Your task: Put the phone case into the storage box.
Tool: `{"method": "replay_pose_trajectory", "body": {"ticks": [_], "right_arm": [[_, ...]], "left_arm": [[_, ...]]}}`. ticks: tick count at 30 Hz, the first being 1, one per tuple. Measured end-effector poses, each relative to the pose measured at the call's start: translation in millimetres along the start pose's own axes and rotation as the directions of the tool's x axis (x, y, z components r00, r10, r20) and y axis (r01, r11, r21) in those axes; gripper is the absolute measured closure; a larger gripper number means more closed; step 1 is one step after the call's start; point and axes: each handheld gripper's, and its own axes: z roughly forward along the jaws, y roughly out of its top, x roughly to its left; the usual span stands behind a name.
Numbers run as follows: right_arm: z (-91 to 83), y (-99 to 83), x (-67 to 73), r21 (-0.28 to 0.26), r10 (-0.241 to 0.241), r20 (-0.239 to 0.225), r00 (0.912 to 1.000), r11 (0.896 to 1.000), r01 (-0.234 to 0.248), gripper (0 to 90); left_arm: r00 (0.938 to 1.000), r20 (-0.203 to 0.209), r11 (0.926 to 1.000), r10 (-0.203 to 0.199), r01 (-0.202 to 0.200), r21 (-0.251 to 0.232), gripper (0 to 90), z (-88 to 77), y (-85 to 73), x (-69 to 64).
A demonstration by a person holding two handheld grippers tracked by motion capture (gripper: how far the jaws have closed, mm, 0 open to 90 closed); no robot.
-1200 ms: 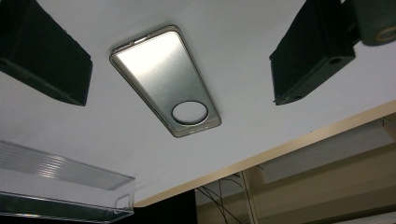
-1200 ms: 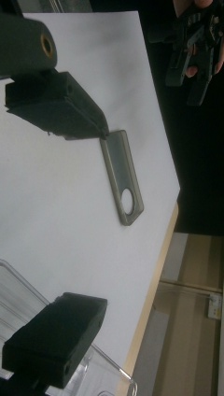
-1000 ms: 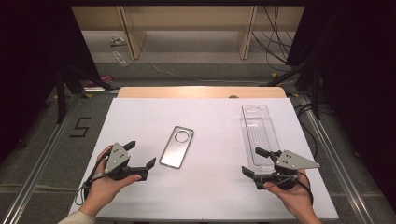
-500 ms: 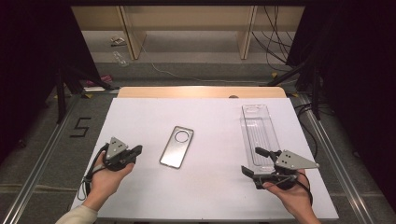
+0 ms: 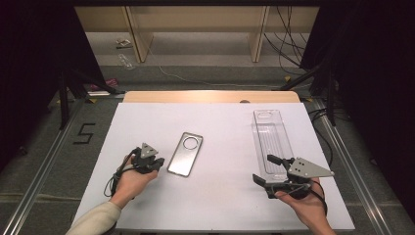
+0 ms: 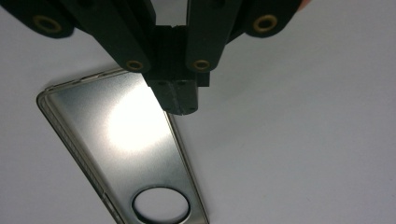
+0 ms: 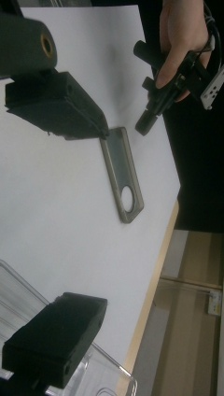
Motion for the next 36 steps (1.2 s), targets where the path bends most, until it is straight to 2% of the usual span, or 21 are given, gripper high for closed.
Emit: {"method": "replay_pose_trajectory", "body": {"ticks": [12,36], "right_arm": [[0.4,-0.2,0.3,0.006,-0.003,-0.003,1.0,1.0,0.003,16.1],[1.7,-1.2,0.3,0.01,-0.004,-0.005,1.0,1.0,0.004,16.1]], "left_arm": [[0.9997,0.022,0.9985,0.01,-0.011,0.053,90.0,14.7,-0.4,-5.0],[0.9981,0.052,0.9979,0.031,-0.034,0.054,90.0,18.1,2.4,-16.8]]}}
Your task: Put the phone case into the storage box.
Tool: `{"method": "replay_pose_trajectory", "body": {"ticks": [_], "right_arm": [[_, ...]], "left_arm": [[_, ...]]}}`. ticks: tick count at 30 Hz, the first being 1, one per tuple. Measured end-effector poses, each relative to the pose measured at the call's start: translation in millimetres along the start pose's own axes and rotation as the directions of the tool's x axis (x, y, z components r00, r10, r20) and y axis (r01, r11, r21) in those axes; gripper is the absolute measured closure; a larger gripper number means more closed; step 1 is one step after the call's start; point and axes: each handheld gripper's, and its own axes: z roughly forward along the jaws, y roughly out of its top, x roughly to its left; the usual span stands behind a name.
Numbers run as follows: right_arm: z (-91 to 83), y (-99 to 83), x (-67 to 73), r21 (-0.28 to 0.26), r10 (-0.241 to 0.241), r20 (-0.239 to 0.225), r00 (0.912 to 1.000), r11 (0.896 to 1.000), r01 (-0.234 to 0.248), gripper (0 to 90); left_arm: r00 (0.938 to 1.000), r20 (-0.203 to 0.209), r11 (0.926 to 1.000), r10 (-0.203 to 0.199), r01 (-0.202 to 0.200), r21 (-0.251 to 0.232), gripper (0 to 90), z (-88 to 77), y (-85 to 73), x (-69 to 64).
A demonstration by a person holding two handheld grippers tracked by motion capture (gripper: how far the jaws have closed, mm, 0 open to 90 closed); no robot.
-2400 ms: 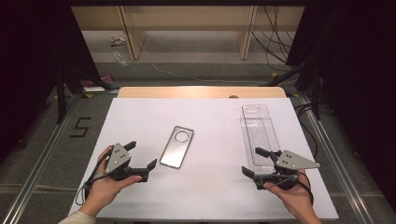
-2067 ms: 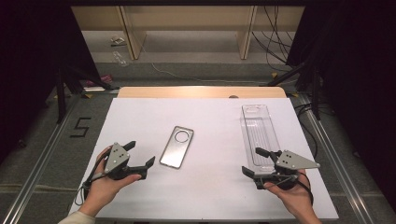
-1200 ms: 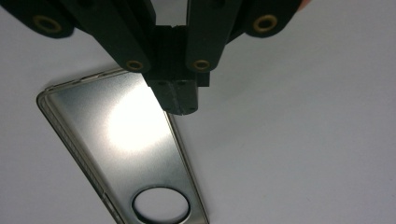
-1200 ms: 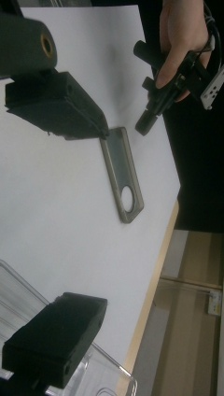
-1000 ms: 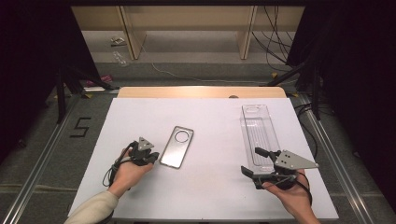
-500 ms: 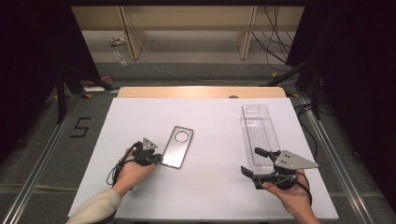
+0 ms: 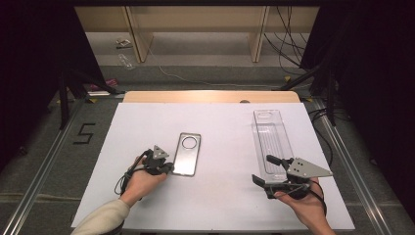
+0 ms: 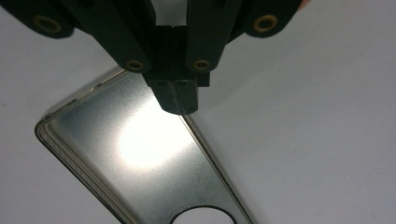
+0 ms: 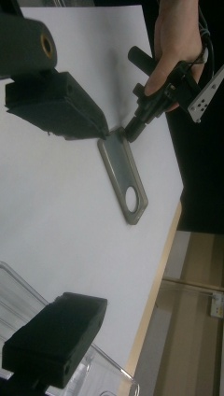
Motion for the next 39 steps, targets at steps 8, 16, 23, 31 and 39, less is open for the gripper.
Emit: {"method": "replay_pose_trajectory", "body": {"ticks": [8,16,23,31,39], "right_arm": [[0.5,-0.3,0.3,0.003,0.001,-0.001,1.0,1.0,-0.001,16.1],[0.8,-0.4,0.4,0.003,-0.002,-0.003,1.0,1.0,0.002,16.1],[0.9,-0.5,0.5,0.004,-0.001,-0.004,1.0,1.0,0.001,16.1],[0.5,-0.1,0.9,0.002,-0.003,-0.003,1.0,1.0,0.003,16.1],[-0.4,0.4,1.1,-0.001,-0.006,-0.002,1.0,1.0,0.006,16.0]], "left_arm": [[0.9998,0.008,0.9998,0.02,-0.02,0.0,90.0,1.5,2.0,-4.3],[0.9997,0.012,0.9998,0.022,-0.022,0.0,90.0,2.2,2.9,-5.7],[0.9996,0.013,0.9997,0.025,-0.025,0.0,90.0,2.3,3.1,-6.1],[0.9996,0.009,0.9995,0.028,-0.028,-0.012,87.4,0.0,3.3,-5.0],[0.9978,0.062,0.9876,0.027,-0.017,-0.156,47.4,-21.4,10.1,-1.5]]}}
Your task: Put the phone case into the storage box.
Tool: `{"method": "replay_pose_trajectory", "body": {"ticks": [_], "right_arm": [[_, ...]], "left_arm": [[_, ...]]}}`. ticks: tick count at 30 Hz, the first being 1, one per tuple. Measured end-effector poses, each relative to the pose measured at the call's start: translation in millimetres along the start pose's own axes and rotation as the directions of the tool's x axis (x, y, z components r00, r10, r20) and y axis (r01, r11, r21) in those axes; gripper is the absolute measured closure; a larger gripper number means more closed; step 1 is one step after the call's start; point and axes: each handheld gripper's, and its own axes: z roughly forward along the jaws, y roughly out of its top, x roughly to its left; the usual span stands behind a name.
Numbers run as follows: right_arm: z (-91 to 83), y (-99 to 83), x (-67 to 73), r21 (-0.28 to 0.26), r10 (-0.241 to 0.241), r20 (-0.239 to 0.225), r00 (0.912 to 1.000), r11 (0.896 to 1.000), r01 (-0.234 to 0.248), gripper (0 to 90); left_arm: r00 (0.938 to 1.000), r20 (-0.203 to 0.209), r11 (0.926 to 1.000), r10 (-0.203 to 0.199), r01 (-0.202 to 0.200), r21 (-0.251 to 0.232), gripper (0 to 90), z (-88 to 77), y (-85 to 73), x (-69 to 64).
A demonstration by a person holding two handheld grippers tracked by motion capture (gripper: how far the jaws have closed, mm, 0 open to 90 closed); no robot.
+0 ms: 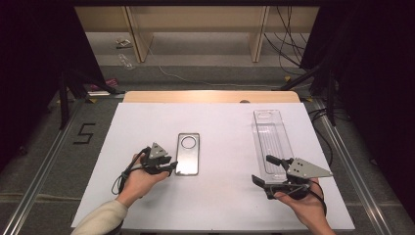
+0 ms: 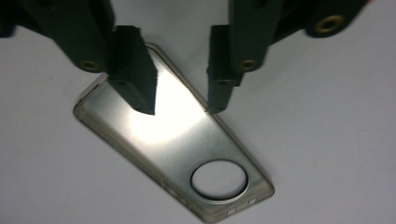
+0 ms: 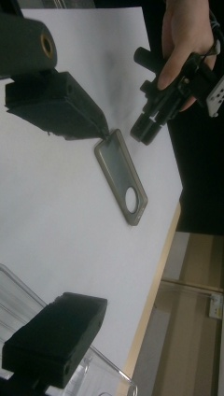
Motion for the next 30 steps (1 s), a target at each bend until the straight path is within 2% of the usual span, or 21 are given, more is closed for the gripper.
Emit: {"method": "replay_pose_trajectory", "body": {"ticks": [3,5,7,9,10,11,18,27,30], "right_arm": [[0.1,0.0,0.1,-0.001,-0.001,0.0,1.0,1.0,0.001,16.0],[0.3,0.0,0.2,0.0,-0.001,0.0,1.0,1.0,0.001,16.0],[0.3,0.0,0.2,-0.001,-0.001,0.0,1.0,1.0,0.001,16.0],[0.3,0.1,0.3,-0.002,-0.001,0.0,1.0,1.0,0.001,16.0],[0.3,0.1,0.3,-0.002,-0.001,0.0,1.0,1.0,0.001,16.0],[0.4,0.0,0.3,-0.002,-0.002,0.0,1.0,1.0,0.002,16.0],[1.0,-0.1,0.6,0.001,-0.006,0.001,1.0,1.0,0.006,16.0],[1.6,-0.2,0.3,0.001,-0.005,0.008,1.0,1.0,0.005,16.0],[2.1,-0.4,0.3,0.003,-0.006,0.009,0.9999,1.0,0.006,16.0]], "left_arm": [[1.0,0.005,0.9971,0.001,0.0,-0.076,26.5,-11.4,4.6,0.0],[1.0,0.005,0.9959,0.001,0.0,-0.09,15.3,-13.2,5.4,-0.2],[0.9998,0.01,0.9946,0.015,-0.014,-0.103,14.2,-17.9,6.1,-0.9],[0.9996,0.01,0.9927,0.026,-0.025,-0.118,3.7,-22.3,6.0,-2.9],[0.9993,0.011,0.992,0.036,-0.034,-0.121,3.7,-24.7,5.7,-4.0],[0.9989,0.012,0.9911,0.044,-0.043,-0.126,0.0,-27.2,5.4,-5.1],[0.9975,0.022,0.9832,0.067,-0.062,-0.172,0.0,-43.0,1.0,-9.7],[0.997,0.024,0.9721,0.074,-0.066,-0.225,0.0,-57.9,-7.1,-6.5],[0.9971,0.021,0.9711,0.073,-0.066,-0.229,0.0,-60.1,-7.9,-5.5]]}}
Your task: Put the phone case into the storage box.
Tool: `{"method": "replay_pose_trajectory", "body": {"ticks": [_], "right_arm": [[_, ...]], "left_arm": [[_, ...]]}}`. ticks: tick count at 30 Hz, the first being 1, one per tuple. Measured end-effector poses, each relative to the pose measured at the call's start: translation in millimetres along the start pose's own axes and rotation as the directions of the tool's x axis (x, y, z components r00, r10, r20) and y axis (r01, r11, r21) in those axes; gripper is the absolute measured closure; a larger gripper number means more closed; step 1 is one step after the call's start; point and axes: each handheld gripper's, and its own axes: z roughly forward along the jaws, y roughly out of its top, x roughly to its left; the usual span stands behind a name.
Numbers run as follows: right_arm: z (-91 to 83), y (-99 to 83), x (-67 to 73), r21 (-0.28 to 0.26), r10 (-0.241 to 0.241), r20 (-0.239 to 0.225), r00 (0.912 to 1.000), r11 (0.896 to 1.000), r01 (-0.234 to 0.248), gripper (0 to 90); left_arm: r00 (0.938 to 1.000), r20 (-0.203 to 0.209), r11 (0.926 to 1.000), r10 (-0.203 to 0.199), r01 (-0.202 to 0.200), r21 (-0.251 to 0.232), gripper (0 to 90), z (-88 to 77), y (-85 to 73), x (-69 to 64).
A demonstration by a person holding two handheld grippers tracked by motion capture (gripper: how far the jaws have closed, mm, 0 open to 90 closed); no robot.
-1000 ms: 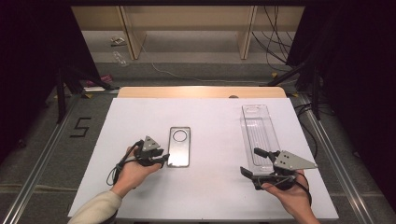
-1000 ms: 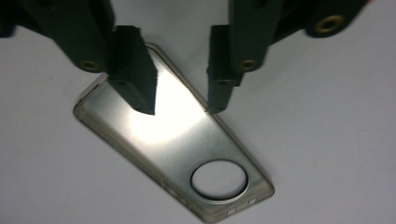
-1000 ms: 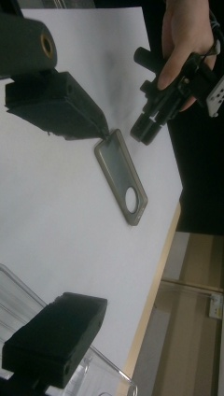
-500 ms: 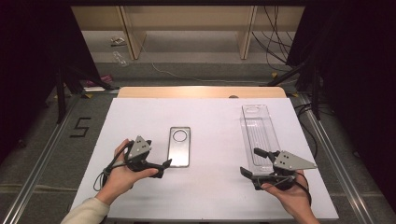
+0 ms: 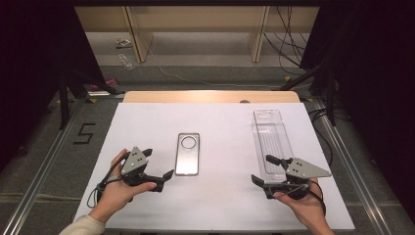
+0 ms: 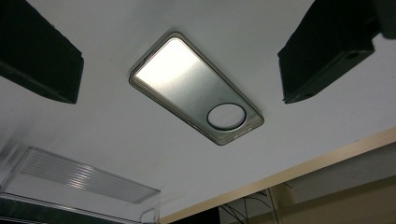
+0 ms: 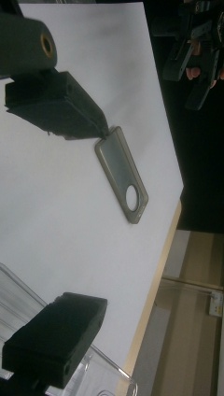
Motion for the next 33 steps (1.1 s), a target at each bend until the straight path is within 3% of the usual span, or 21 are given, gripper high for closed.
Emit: {"method": "replay_pose_trajectory", "body": {"ticks": [10,15,33], "right_arm": [[1.4,1.3,0.1,0.007,-0.005,0.005,1.0,1.0,0.005,15.9],[7.9,6.5,5.6,0.028,-0.034,-0.006,0.9994,0.999,0.034,16.0],[62.5,40.9,29.2,0.057,-0.122,-0.1,0.9875,0.99,0.128,16.1]], "left_arm": [[0.9999,0.006,0.9999,0.01,-0.01,-0.003,0.0,-5.4,-3.7,-0.4],[0.9998,0.009,0.9999,0.015,-0.015,0.003,0.0,-4.8,-4.5,-2.2],[0.9995,0.014,0.9996,0.03,-0.03,0.001,0.0,-4.3,-4.5,-2.5]]}}
